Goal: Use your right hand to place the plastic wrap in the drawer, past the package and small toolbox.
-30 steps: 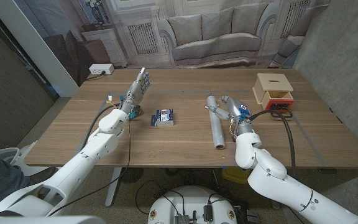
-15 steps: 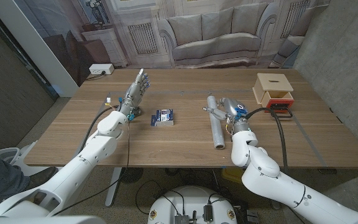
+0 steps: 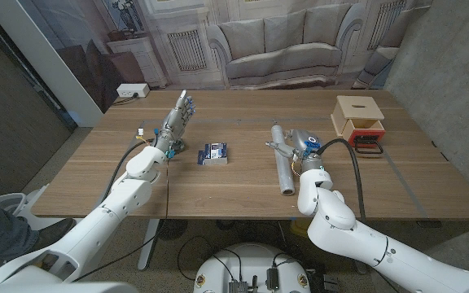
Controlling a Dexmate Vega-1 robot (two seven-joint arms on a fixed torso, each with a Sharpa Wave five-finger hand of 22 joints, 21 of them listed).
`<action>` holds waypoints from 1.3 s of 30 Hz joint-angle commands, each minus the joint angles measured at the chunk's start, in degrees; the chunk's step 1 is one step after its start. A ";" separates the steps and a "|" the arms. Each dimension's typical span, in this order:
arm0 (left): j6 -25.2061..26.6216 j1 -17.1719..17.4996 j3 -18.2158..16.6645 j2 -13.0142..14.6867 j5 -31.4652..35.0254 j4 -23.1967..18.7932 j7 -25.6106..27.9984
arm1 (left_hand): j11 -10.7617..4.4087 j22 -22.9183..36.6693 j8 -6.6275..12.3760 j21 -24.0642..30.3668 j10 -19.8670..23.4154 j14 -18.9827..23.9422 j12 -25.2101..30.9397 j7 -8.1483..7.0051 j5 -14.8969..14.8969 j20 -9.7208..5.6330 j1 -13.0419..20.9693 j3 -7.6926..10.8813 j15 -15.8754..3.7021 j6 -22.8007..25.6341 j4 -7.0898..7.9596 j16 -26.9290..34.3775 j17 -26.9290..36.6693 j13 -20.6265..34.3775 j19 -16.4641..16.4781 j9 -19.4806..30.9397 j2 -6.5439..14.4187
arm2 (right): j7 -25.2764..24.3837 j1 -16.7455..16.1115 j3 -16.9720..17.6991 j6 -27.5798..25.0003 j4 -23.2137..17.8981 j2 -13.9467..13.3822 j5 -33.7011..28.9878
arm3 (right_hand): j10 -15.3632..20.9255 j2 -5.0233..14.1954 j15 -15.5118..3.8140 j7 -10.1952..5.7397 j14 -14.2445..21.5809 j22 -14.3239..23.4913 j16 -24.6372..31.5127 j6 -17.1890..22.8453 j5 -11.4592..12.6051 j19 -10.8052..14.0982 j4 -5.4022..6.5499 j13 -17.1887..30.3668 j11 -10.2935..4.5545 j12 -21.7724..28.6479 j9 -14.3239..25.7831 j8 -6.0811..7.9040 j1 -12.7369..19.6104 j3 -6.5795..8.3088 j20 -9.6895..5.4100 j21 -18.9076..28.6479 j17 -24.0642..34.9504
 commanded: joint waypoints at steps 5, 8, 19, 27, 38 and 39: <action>0.00 0.32 -0.06 -0.12 -0.47 0.21 -0.35 | -0.08 0.24 0.06 0.17 0.18 0.26 -0.15 -0.12 0.18 0.29 -0.21 -0.48 -0.22 0.15 0.16 0.07 0.27 0.18 -0.10 0.30 0.30 | 1.10 4.74 -4.65 -5.85 2.51 1.61 0.73 | 1.10 0.08 -0.21 -0.10 1.36 0.20 0.12 1.17 0.33 1.00 0.22 0.06 -0.11 -0.02 0.16 0.29 -0.45 -0.54 -0.26 0.22 0.25; -0.01 0.42 -0.09 -0.13 -0.55 0.27 -0.37 | -0.10 0.24 0.05 0.18 0.16 0.27 -0.17 -0.14 0.18 0.32 -0.27 -0.54 -0.23 0.13 0.19 0.08 0.27 0.18 -0.09 0.30 0.32 | 1.33 5.78 -5.80 -6.70 2.88 1.58 1.07 | 1.18 0.14 -0.15 0.00 1.42 0.21 0.07 1.29 0.34 1.01 0.25 0.06 -0.19 -0.05 0.16 0.29 -0.45 -0.56 -0.26 0.16 0.25; -0.34 0.89 -0.37 0.03 -0.54 -0.24 -0.10 | -0.12 0.25 -0.22 0.22 0.06 0.25 -0.26 -0.12 0.19 0.28 -0.44 -0.81 -0.22 -0.45 0.29 0.05 0.28 0.18 -0.06 0.30 0.39 | 0.46 7.89 -8.19 -8.61 4.00 1.71 3.50 | 0.56 0.66 -0.24 -0.13 0.80 0.23 -0.54 0.95 0.44 0.49 0.31 0.06 -0.04 -0.65 0.17 -0.14 -0.13 -0.55 -0.20 -0.38 0.26; -0.17 0.78 -0.30 0.18 -0.41 -0.43 -0.14 | -0.04 0.25 -0.25 0.24 0.20 0.27 -0.22 -0.05 0.20 0.28 -0.50 -0.96 -0.18 -0.55 0.31 0.04 0.27 0.19 -0.04 0.31 0.42 | -0.55 9.19 -9.23 -10.08 5.41 2.28 5.81 | 0.60 0.89 -0.34 -0.26 0.90 0.23 -0.69 0.88 0.50 0.47 0.26 0.07 0.00 -0.83 0.18 -0.32 0.19 -0.51 -0.19 -0.58 0.26; 0.16 0.60 -0.23 0.17 -0.31 -0.43 0.08 | -0.13 0.25 -0.22 0.13 0.12 0.25 -0.29 -0.19 0.22 0.24 -0.54 -1.14 -0.15 -0.53 0.33 0.02 0.27 0.19 -0.35 0.31 0.49 | -1.44 10.85 -9.87 -11.32 6.62 2.49 10.35 | 0.53 1.35 -0.22 -0.18 0.63 0.25 -1.06 0.44 0.56 0.42 0.17 0.08 -0.01 -1.11 0.20 -0.67 0.75 -0.35 -0.21 -0.87 0.26; 0.16 0.57 -0.21 0.17 -0.30 -0.42 0.04 | -0.11 0.25 -0.23 0.13 0.13 0.27 -0.29 -0.18 0.22 0.24 -0.55 -1.15 -0.14 -0.54 0.33 0.02 0.27 0.19 -0.37 0.31 0.49 | -1.52 11.03 -9.98 -11.52 6.69 2.51 10.76 | 0.52 1.38 -0.23 -0.19 0.67 0.25 -1.06 0.43 0.57 0.44 0.17 0.08 0.00 -1.13 0.20 -0.68 0.78 -0.34 -0.21 -0.88 0.27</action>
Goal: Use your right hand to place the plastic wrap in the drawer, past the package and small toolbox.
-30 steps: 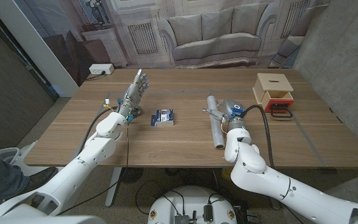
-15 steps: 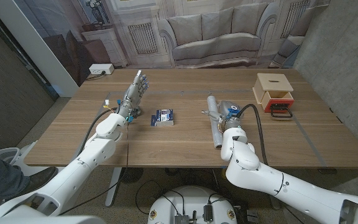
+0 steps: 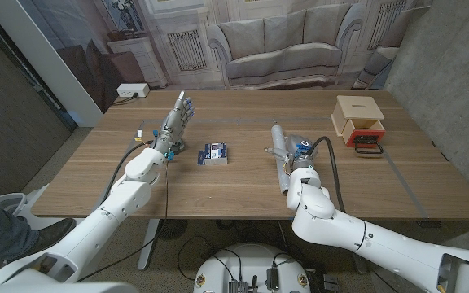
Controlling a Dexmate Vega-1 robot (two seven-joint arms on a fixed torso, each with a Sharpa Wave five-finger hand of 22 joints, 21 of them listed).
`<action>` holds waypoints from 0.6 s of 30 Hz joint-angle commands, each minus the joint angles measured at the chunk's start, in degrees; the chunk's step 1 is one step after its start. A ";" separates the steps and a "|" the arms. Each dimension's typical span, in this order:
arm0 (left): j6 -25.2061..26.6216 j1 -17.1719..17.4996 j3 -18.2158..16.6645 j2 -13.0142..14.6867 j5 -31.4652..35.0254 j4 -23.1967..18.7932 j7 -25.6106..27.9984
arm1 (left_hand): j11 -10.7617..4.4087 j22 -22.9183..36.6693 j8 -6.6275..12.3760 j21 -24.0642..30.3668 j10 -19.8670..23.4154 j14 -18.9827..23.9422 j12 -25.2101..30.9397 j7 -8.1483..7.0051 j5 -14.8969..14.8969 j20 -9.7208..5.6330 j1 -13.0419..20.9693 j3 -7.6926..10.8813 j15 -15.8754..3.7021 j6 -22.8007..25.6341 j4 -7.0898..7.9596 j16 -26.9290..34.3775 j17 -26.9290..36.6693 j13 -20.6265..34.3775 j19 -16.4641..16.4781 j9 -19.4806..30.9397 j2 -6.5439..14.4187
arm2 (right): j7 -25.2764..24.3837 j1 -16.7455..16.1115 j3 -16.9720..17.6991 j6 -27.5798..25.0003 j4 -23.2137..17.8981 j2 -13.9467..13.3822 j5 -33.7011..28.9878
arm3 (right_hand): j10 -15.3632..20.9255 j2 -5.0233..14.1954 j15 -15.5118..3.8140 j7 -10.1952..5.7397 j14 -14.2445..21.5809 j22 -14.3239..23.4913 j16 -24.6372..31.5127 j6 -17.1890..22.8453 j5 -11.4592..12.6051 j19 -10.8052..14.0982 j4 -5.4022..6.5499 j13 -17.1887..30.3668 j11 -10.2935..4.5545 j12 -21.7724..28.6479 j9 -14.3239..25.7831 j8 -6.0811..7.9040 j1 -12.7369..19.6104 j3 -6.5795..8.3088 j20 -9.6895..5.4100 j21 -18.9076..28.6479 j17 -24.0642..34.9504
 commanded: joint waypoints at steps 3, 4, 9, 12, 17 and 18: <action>0.61 -0.17 0.09 0.07 0.15 -0.16 0.22 | -0.07 0.25 -0.22 0.10 0.17 -0.05 -0.06 -0.21 0.22 0.24 -0.09 -0.41 0.16 -0.53 0.18 0.02 0.27 0.19 -0.45 0.31 0.05 | -1.57 2.09 -1.12 -1.73 1.66 0.36 5.60 | 0.05 0.43 -0.17 -0.03 0.15 0.26 -0.18 -0.08 0.35 0.09 -0.08 0.09 0.04 -0.16 0.22 -0.14 0.48 -0.06 -0.06 -0.19 0.28; 0.66 -0.20 0.11 0.06 0.15 -0.13 0.23 | -0.09 0.25 -0.22 0.09 0.15 -0.05 -0.07 -0.18 0.23 0.25 -0.09 -0.42 0.19 -0.52 0.18 0.02 0.27 0.19 -0.49 0.31 0.06 | -1.59 2.23 -1.15 -1.94 1.80 0.44 6.11 | 0.05 0.54 -0.21 -0.15 0.21 0.27 -0.20 -0.08 0.37 0.09 -0.11 0.10 -0.02 -0.20 0.23 -0.17 0.62 -0.01 -0.11 -0.23 0.28; 0.69 -0.21 0.13 0.04 0.08 0.03 0.14 | 0.15 0.25 -0.13 0.08 0.12 -0.07 -0.10 -0.15 0.24 0.26 -0.08 -0.51 0.19 -0.31 0.18 0.00 0.26 0.19 -0.56 0.31 0.10 | -2.42 2.76 -1.53 -2.51 2.37 0.46 7.99 | 0.15 0.88 -0.23 -0.14 0.33 0.27 -0.25 -0.06 0.41 0.20 -0.22 0.10 0.07 -0.27 0.23 -0.23 1.09 0.19 -0.14 -0.30 0.28; 0.72 -0.23 0.12 -0.02 -0.03 0.21 0.07 | 0.08 0.25 -0.10 0.08 0.04 -0.08 -0.14 -0.16 0.24 0.32 -0.08 -0.54 0.18 -0.23 0.18 -0.01 0.26 0.19 -0.60 0.31 0.12 | -2.91 3.03 -1.67 -2.84 2.42 0.48 9.13 | 0.10 1.05 -0.34 -0.11 0.26 0.28 -0.34 -0.12 0.42 0.20 -0.28 0.10 0.05 -0.35 0.24 -0.28 1.34 0.29 -0.21 -0.37 0.28; 0.56 -0.53 0.32 -0.42 -0.27 0.99 -0.48 | 0.11 0.24 -0.06 0.11 0.00 -0.06 -0.16 -0.21 0.25 0.41 -0.08 -0.61 0.18 -0.12 0.17 0.00 0.26 0.19 -0.56 0.31 0.14 | -4.08 3.50 -1.90 -3.35 2.76 0.66 10.69 | -0.83 1.59 -1.35 -0.37 -0.36 0.32 -0.78 -0.76 0.39 -0.73 -0.29 0.14 -0.15 -0.97 0.26 -0.67 1.83 0.46 -0.70 -1.02 0.37; 0.44 -0.62 0.41 -0.54 -0.21 1.21 -0.59 | 0.00 0.25 -0.05 0.10 -0.03 -0.07 -0.17 -0.18 0.25 0.52 -0.08 -0.64 0.18 -0.08 0.17 -0.01 0.26 0.19 -0.61 0.31 0.16 | -4.24 3.63 -1.91 -3.54 2.90 0.77 11.04 | -0.97 1.63 -1.46 -0.39 -0.18 0.33 -0.73 -0.76 0.38 -0.71 -0.27 0.15 -0.24 -1.06 0.26 -0.68 1.85 0.45 -0.75 -1.05 0.39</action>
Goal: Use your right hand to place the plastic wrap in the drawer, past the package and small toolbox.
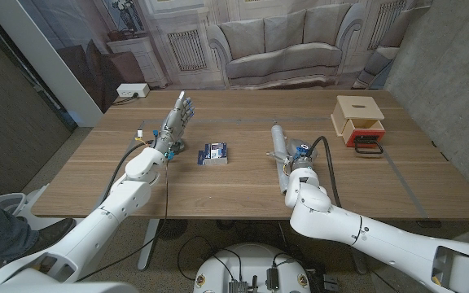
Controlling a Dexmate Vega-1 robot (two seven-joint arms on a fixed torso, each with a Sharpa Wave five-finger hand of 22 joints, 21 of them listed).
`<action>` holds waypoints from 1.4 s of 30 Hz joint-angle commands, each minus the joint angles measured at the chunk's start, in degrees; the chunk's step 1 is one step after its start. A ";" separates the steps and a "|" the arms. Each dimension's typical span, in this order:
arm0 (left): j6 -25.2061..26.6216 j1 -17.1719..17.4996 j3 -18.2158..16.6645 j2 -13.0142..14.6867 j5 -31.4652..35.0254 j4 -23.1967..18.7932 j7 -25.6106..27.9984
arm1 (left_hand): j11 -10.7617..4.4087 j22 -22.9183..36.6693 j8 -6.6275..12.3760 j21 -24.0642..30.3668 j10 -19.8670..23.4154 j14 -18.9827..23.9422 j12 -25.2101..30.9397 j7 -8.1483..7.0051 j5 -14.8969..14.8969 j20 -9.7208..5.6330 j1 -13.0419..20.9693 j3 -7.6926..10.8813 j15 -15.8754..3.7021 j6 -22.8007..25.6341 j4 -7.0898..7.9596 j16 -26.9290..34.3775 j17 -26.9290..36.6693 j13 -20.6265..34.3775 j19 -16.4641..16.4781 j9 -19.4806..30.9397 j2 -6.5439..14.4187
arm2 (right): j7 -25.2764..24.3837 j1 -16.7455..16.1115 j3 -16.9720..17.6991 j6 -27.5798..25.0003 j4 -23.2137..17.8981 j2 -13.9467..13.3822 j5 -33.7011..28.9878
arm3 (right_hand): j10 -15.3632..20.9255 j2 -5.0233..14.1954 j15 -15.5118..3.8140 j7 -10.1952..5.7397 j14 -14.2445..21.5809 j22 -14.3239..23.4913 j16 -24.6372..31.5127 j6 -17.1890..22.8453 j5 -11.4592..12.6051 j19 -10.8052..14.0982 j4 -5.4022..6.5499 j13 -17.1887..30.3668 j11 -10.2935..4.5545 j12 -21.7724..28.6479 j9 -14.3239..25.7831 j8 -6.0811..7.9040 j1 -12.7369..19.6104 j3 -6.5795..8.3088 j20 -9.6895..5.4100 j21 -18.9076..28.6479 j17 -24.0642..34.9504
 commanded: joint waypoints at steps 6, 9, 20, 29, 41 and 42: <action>-0.06 -0.66 0.52 -0.85 -0.41 1.77 -0.89 | -0.16 0.25 -0.06 0.09 -0.03 -0.09 -0.18 -0.09 0.26 0.31 -0.08 -0.37 0.23 0.05 0.17 -0.01 0.26 0.19 -0.27 0.31 0.20 | -3.71 1.81 -0.91 -1.55 1.72 0.61 5.96 | -0.33 0.54 -1.44 -0.28 0.81 0.38 0.07 -0.35 0.10 -0.22 -0.02 0.18 -0.35 -0.49 0.28 -0.20 0.68 0.26 -1.06 -0.29 0.35; -0.05 -0.70 0.53 -0.90 -0.42 1.84 -0.90 | -0.21 0.25 -0.04 0.10 -0.04 -0.08 -0.19 -0.08 0.27 0.31 -0.07 -0.41 0.24 0.11 0.17 -0.01 0.26 0.19 -0.26 0.31 0.22 | -4.35 2.05 -1.07 -1.49 2.14 0.81 6.68 | -0.16 0.73 -1.67 -0.40 1.39 0.41 0.22 -0.22 0.09 0.18 -0.07 0.20 -0.68 -0.51 0.28 -0.19 0.96 0.33 -1.26 -0.25 0.38; -0.22 -1.23 0.67 -1.26 -0.50 2.76 -1.30 | -0.47 0.26 -0.06 0.12 -0.08 -0.05 -0.22 -0.08 0.28 0.43 -0.07 -0.56 0.19 0.08 0.16 -0.01 0.26 0.20 -0.30 0.31 0.30 | -6.49 2.62 -1.62 -1.64 3.45 1.67 8.70 | 1.46 2.36 -3.84 -1.02 4.16 0.66 0.75 0.81 0.04 3.02 -0.92 0.26 -1.51 -0.38 0.31 -0.02 4.05 1.46 -2.75 0.40 0.50; -0.65 -1.48 0.69 -1.60 -0.62 3.41 -1.63 | -0.23 0.26 -0.06 0.13 -0.10 -0.04 -0.23 -0.09 0.28 0.47 -0.07 -0.70 0.21 0.14 0.16 0.00 0.26 0.20 -0.36 0.31 0.36 | -6.87 4.46 -3.57 -2.93 4.74 2.12 10.00 | 3.81 4.63 -4.99 -2.50 6.51 0.95 0.91 3.03 -0.35 4.40 -2.47 0.30 -2.86 -0.06 0.34 0.43 9.84 3.72 -3.74 0.73 0.56; -1.18 -0.84 0.39 -1.63 -0.79 3.15 -1.39 | -0.26 0.26 -0.01 0.16 0.02 -0.04 -0.19 -0.11 0.30 0.54 -0.07 -0.87 0.12 0.31 0.15 -0.01 0.26 0.20 -0.37 0.31 0.41 | -5.83 8.19 -7.57 -5.43 5.49 2.05 11.01 | 8.60 6.59 -8.87 -5.45 11.57 1.47 1.28 7.42 -1.44 7.22 -3.51 0.32 -4.84 0.53 0.45 1.06 19.79 6.86 -6.16 2.18 0.65; -1.18 -0.78 0.38 -1.61 -0.78 3.09 -1.35 | -0.21 0.26 -0.01 0.16 0.03 -0.05 -0.19 -0.12 0.30 0.55 -0.07 -0.88 0.12 0.30 0.15 -0.01 0.26 0.20 -0.38 0.31 0.42 | -5.69 8.18 -7.62 -5.43 5.58 2.14 10.64 | 8.83 6.80 -9.01 -5.49 11.76 1.51 1.29 7.60 -1.47 7.26 -3.50 0.32 -5.18 0.54 0.45 1.07 20.40 7.08 -6.24 2.24 0.69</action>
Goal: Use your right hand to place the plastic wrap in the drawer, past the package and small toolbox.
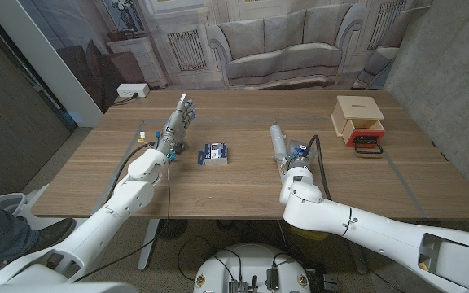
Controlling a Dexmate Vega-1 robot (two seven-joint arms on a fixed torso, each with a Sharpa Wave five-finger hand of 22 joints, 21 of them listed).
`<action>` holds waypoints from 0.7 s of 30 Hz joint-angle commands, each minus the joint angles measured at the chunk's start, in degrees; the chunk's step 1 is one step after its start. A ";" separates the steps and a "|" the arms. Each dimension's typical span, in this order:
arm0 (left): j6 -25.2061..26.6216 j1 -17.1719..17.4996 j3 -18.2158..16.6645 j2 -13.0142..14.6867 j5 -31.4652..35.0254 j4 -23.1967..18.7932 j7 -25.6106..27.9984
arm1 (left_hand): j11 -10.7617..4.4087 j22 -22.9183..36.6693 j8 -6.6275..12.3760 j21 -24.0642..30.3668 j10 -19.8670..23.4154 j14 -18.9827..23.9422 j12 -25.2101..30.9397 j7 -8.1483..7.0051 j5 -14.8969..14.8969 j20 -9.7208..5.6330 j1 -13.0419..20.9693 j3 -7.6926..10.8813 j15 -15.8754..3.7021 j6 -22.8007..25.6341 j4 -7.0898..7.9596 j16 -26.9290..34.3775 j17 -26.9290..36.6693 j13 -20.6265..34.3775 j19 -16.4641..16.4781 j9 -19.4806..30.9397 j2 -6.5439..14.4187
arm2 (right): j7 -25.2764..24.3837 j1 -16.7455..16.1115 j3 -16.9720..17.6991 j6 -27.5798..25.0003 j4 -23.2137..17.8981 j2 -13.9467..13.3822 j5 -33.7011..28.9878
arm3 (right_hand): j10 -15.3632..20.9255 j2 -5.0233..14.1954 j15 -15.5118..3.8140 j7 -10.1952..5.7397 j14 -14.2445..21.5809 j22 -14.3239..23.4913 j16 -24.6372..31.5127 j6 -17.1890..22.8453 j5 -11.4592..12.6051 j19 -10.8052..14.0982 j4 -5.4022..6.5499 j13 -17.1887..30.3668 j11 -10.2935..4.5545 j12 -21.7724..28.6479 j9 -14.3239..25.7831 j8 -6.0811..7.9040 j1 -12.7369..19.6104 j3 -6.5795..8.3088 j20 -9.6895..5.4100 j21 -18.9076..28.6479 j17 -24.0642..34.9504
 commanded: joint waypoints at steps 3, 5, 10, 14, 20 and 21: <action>-0.40 0.66 -0.27 0.01 -0.15 -0.30 0.24 | -0.31 0.26 0.00 0.16 0.02 -0.01 0.15 -0.19 0.30 0.25 0.08 -0.24 0.14 0.33 0.07 0.00 0.26 0.20 -0.06 0.31 0.28 | 1.62 3.02 -3.70 -1.97 1.14 0.15 -0.50 | 1.53 3.67 -5.07 -1.59 2.11 0.38 0.07 1.90 -0.39 0.51 0.04 0.09 -0.70 0.19 0.24 0.38 7.19 1.59 -4.87 0.63 0.36; -0.32 0.76 -0.29 0.04 -0.20 -0.40 0.32 | -0.40 0.26 0.01 0.15 0.01 0.01 0.14 -0.24 0.30 0.29 0.08 -0.27 0.12 0.37 0.07 0.01 0.26 0.20 -0.08 0.31 0.29 | 1.89 3.35 -4.35 -1.97 1.24 0.02 -1.16 | 1.89 4.16 -5.31 -2.22 2.49 0.51 0.00 2.26 -0.66 0.17 0.16 0.10 -0.97 0.06 0.27 0.31 8.71 2.00 -5.04 0.67 0.45; -0.26 0.97 -0.32 0.18 -0.27 -0.62 0.25 | -0.26 0.27 0.02 0.18 -0.04 -0.02 0.12 -0.18 0.31 0.27 0.08 -0.34 0.15 0.43 0.07 0.00 0.26 0.20 -0.06 0.31 0.31 | 0.64 4.16 -5.91 -0.87 1.40 -0.59 -1.55 | 3.79 6.29 -5.67 -3.91 4.10 1.19 0.21 4.63 -1.54 -0.04 0.19 0.13 -1.60 -0.21 0.34 0.37 14.77 3.46 -5.20 1.52 1.01; -0.24 1.09 -0.39 0.30 -0.31 -0.80 0.22 | -0.38 0.27 0.02 0.17 -0.03 0.00 0.12 -0.12 0.32 0.37 0.09 -0.40 0.15 0.47 0.06 0.00 0.26 0.20 -0.09 0.31 0.34 | 0.34 4.58 -6.41 -0.29 1.57 -0.81 -1.54 | 4.87 7.39 -5.69 -4.93 4.89 1.75 0.37 5.83 -2.21 -0.12 0.36 0.16 -2.59 -0.41 0.40 0.28 18.13 3.96 -5.14 2.38 1.36; -0.08 1.21 -0.49 0.51 -0.30 -1.11 0.37 | -0.42 0.27 0.01 0.20 0.00 -0.02 0.13 -0.07 0.33 0.45 0.08 -0.49 0.17 0.49 0.06 -0.01 0.26 0.20 -0.07 0.31 0.37 | -0.02 4.79 -6.47 0.26 1.74 -0.89 -1.56 | 6.50 7.95 -5.87 -5.50 6.40 2.36 0.94 7.72 -2.90 0.31 0.75 0.23 -2.82 -0.30 0.53 0.51 20.36 3.66 -5.05 3.62 1.76; -0.05 1.21 -0.48 0.56 -0.28 -1.12 0.36 | -0.41 0.27 0.03 0.20 -0.01 0.00 0.12 -0.05 0.33 0.45 0.08 -0.50 0.13 0.53 0.06 0.00 0.26 0.20 -0.07 0.31 0.37 | -0.07 4.79 -6.40 0.39 1.67 -0.93 -1.56 | 6.92 8.10 -5.85 -5.63 6.58 2.50 0.97 8.17 -3.00 0.52 0.90 0.25 -2.67 -0.26 0.57 0.58 20.64 3.56 -5.03 3.95 1.78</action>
